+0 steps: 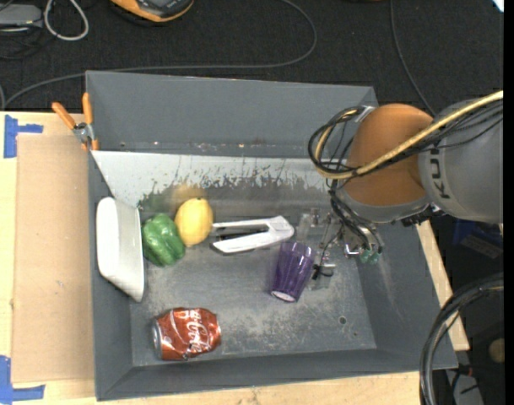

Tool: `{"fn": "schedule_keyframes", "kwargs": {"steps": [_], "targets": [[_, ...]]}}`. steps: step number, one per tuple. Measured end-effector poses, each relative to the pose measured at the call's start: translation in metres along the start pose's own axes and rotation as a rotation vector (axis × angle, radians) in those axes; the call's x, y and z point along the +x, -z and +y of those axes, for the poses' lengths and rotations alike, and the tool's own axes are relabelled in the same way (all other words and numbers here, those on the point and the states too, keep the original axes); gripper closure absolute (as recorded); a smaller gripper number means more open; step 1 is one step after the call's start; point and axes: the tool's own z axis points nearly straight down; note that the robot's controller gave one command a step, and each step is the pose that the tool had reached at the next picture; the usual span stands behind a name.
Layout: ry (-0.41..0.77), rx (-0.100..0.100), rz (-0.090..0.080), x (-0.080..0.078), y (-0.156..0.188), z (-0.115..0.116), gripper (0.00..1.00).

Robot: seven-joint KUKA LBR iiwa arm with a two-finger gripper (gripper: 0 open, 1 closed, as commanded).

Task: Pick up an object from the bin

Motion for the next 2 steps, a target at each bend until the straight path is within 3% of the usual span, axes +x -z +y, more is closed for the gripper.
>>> {"fn": "schedule_keyframes", "kwargs": {"steps": [1,2], "targets": [[0.002,0.0,-0.007,-0.002,0.004,0.0,0.0],[0.403,0.0,-0.006,0.004,-0.059,0.006,0.0]]}}
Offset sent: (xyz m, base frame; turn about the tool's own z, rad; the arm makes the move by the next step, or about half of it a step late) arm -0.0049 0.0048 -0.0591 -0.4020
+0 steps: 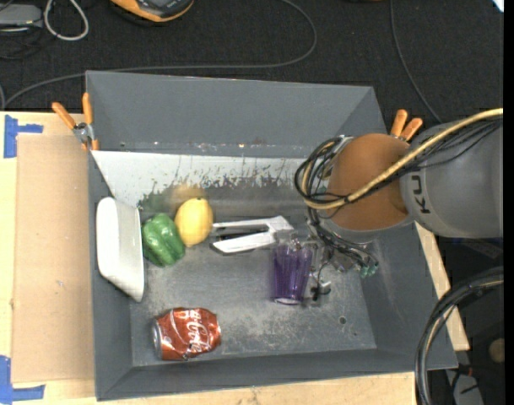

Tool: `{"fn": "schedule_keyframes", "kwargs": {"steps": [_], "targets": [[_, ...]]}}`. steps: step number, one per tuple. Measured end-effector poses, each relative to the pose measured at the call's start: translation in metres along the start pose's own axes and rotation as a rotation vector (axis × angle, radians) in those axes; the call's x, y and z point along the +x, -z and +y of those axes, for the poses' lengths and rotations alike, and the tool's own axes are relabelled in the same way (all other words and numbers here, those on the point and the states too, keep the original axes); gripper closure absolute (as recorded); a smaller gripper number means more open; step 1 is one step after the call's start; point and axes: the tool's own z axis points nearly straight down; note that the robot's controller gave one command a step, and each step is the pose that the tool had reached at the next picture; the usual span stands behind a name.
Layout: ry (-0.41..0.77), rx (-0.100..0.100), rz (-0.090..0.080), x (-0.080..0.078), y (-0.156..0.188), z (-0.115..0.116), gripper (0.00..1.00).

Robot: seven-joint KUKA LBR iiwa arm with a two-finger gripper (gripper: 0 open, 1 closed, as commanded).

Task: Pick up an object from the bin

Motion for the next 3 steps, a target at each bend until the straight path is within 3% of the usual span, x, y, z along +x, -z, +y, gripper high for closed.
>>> {"fn": "schedule_keyframes", "kwargs": {"steps": [1,2,3], "targets": [[-0.03,0.003,-0.003,0.012,0.034,0.001,0.0],[0.237,-0.002,0.002,0.004,0.03,0.007,0.0],[0.223,0.001,-0.003,-0.002,0.0,0.017,0.0]]}}
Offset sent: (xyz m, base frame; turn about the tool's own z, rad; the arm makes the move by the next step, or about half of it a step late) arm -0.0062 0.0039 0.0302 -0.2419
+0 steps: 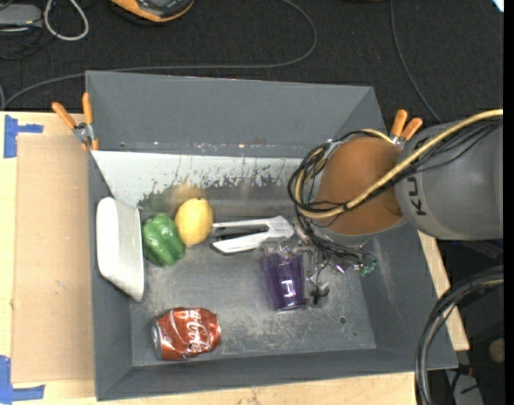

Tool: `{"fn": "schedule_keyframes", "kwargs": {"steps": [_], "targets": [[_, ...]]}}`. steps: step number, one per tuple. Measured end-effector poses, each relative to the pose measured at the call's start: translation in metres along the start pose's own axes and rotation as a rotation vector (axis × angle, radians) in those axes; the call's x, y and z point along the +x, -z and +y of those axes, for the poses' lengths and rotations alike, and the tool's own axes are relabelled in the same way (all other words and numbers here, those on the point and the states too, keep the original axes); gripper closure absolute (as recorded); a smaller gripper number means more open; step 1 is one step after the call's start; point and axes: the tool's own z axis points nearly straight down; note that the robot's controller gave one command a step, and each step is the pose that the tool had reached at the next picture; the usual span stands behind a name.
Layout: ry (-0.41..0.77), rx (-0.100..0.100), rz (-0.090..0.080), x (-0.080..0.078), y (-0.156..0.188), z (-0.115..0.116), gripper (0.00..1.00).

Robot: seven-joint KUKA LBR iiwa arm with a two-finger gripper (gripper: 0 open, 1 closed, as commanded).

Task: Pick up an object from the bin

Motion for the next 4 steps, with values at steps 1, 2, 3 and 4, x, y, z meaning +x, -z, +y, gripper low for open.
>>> {"fn": "schedule_keyframes", "kwargs": {"steps": [1,2,3,4], "targets": [[0.294,-0.002,0.0,-0.017,0.0,0.005,1.0],[0.293,-0.002,0.0,-0.017,0.0,0.005,1.0],[0.291,-0.01,0.007,-0.015,0.042,0.007,1.0],[0.287,-0.012,0.008,-0.015,0.073,0.008,1.0]]}}
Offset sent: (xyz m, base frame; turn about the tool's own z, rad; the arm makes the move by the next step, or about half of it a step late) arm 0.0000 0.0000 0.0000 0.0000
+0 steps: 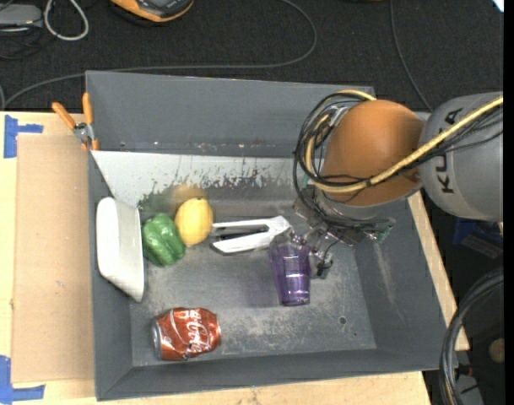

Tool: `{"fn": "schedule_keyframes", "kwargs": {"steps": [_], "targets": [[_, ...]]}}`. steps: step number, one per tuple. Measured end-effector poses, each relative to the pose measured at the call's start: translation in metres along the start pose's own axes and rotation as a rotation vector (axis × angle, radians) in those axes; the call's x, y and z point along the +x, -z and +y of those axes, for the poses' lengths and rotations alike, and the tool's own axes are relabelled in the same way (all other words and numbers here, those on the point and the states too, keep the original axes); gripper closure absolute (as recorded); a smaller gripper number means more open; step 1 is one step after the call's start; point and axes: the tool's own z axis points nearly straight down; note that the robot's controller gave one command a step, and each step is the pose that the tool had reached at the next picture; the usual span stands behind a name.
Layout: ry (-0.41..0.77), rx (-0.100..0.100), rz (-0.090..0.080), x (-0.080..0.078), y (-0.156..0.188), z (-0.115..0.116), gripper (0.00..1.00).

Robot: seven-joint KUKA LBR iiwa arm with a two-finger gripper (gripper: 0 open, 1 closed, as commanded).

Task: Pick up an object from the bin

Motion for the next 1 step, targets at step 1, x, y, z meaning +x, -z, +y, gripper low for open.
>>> {"fn": "schedule_keyframes", "kwargs": {"steps": [1], "targets": [[-0.003,0.004,-0.003,-0.0012,0.016,-0.0003,1.0]]}}
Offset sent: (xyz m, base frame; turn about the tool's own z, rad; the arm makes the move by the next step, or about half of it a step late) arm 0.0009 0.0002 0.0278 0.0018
